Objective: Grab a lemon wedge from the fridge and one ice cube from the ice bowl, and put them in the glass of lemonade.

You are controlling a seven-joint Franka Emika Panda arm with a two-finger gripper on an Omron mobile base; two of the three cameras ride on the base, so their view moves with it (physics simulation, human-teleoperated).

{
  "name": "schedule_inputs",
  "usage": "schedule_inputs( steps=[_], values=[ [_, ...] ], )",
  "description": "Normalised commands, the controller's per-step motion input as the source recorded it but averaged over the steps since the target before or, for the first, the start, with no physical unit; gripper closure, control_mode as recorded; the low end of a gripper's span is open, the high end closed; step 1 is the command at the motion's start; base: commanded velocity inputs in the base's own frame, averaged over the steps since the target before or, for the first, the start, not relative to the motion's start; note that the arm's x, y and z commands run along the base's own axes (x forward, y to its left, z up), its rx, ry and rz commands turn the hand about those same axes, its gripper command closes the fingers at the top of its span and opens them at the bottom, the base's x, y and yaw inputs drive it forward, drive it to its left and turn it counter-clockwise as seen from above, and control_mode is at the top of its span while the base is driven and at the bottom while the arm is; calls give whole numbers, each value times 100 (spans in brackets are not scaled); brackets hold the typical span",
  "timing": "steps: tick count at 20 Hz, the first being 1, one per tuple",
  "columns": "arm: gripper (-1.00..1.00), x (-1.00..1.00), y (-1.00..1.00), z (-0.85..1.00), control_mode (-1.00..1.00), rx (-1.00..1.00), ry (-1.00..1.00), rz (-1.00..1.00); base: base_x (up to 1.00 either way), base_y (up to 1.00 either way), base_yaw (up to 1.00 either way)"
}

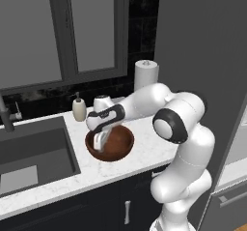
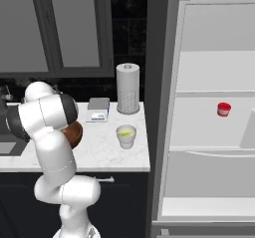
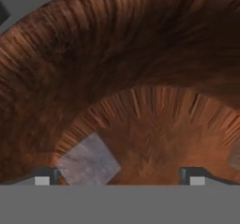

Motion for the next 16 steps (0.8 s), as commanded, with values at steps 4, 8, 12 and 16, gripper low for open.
schedule_inputs(
  steps=[4, 8, 12, 16],
  values=[
    [-100, 25, 14, 0, -100, 13, -5, -3, 0, 0, 0],
    [-100, -5, 6, -11, -100, 7, -1, 0, 0, 0, 0],
    [-100, -19, 0, -51, -100, 2, 0, 0, 0, 0, 0],
    [-100, -1, 4, -44, -100, 4, -1, 0, 0, 0, 0]
  ],
)
